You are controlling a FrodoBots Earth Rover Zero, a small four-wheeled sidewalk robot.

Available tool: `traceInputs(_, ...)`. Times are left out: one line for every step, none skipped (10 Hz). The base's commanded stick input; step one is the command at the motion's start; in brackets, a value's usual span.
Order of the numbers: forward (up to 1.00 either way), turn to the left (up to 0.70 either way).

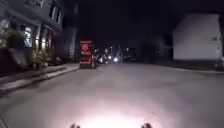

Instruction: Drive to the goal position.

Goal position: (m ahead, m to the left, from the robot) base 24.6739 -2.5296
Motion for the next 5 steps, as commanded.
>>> traceInputs(0.7,0.0)
traceInputs(0.7,0.0)
traceInputs(0.7,0.0)
traceInputs(0.7,0.0)
traceInputs(0.7,0.0)
